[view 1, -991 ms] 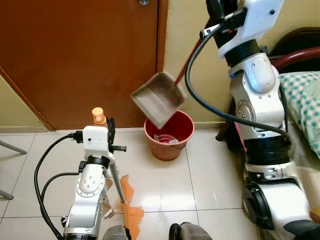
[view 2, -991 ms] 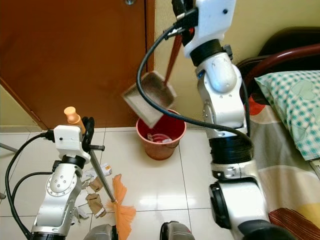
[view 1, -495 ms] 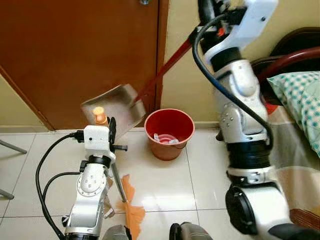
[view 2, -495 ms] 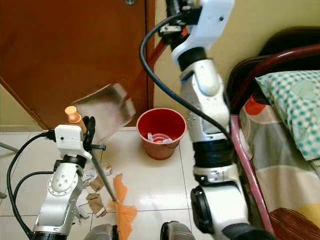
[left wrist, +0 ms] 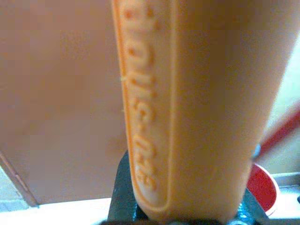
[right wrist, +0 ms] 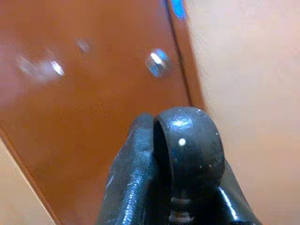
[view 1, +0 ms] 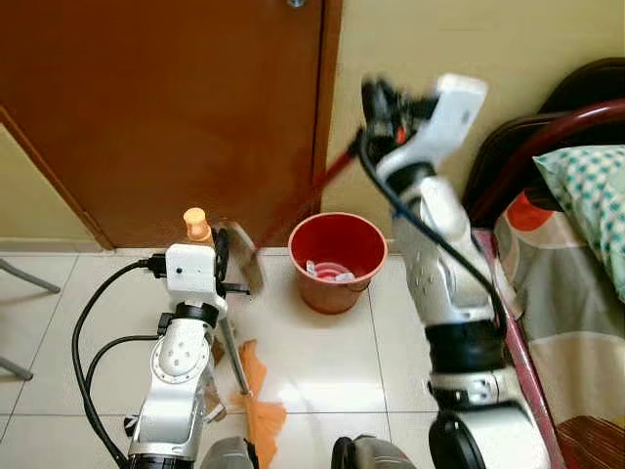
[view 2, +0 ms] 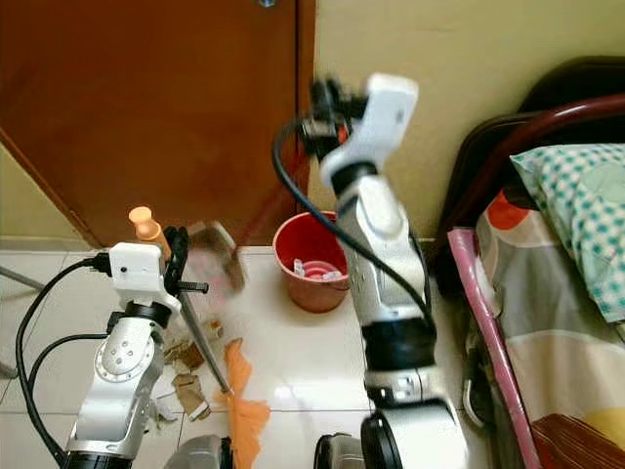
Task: Sweep floor
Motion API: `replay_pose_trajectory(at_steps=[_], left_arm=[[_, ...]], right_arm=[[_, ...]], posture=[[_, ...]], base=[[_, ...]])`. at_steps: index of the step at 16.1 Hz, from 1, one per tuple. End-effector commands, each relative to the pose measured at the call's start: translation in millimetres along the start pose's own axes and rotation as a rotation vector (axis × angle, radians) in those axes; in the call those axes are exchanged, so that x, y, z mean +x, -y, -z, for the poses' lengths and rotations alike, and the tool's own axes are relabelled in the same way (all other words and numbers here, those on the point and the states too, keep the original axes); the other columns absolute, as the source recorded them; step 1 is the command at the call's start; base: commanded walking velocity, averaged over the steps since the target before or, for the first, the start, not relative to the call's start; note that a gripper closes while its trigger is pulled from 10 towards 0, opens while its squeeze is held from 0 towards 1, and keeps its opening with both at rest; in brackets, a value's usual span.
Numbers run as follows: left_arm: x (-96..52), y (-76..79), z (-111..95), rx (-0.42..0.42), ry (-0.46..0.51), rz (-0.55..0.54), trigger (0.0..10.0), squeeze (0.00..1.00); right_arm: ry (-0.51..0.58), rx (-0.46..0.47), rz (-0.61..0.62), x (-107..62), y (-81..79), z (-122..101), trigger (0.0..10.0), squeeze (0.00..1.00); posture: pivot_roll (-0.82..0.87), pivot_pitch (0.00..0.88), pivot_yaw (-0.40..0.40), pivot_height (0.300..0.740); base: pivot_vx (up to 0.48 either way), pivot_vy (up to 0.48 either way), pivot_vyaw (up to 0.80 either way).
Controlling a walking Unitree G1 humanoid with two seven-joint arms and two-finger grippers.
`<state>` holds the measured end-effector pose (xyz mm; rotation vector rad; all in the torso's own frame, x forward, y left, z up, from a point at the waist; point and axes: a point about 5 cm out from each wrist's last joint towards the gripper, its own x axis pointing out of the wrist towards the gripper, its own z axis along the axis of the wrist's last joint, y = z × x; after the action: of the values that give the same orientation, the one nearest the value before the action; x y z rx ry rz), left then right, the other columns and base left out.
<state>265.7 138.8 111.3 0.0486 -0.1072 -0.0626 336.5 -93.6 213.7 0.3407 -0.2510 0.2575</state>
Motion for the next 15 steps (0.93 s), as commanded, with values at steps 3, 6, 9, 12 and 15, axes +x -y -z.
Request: replay_pose_trajectory(at_steps=[3,6,9,12,15], left_arm=[[-2.0,4.4,6.1,-0.017,-0.042,0.027,10.0,0.00],[-3.5,7.2,7.1,-0.023,-0.054,0.045,10.0,0.00],[-6.5,10.6,6.4,-0.034,-0.062,0.077,10.0,0.00],[-12.1,16.7,5.7,-0.049,-0.083,0.144,10.0,0.00],[-18.7,26.8,6.6,-0.094,-0.134,0.235,10.0,0.00]], right_arm=[[-0.005,0.006,0.040,-6.9,9.1,3.1,10.0,0.00],[-0.056,-0.016,0.081,-15.9,20.8,18.3,10.0,0.00],[-0.102,-0.033,0.128,-25.5,31.0,31.0,10.0,0.00],[-0.145,-0.057,0.185,-36.5,40.8,41.6,10.0,0.00],[-0.175,-0.046,0.264,-42.8,51.9,47.8,10.0,0.00]], posture=[[-0.02,0.106,-0.036,0.740],[-0.02,0.106,-0.036,0.740],[-0.01,0.114,-0.036,0.740],[-0.01,0.118,-0.036,0.740],[0.00,0.125,-0.036,0.740]], base=[[0.000,0.000,0.00],[0.000,0.000,0.00],[0.000,0.000,0.00],[0.000,0.000,0.00],[0.000,0.000,0.00]])
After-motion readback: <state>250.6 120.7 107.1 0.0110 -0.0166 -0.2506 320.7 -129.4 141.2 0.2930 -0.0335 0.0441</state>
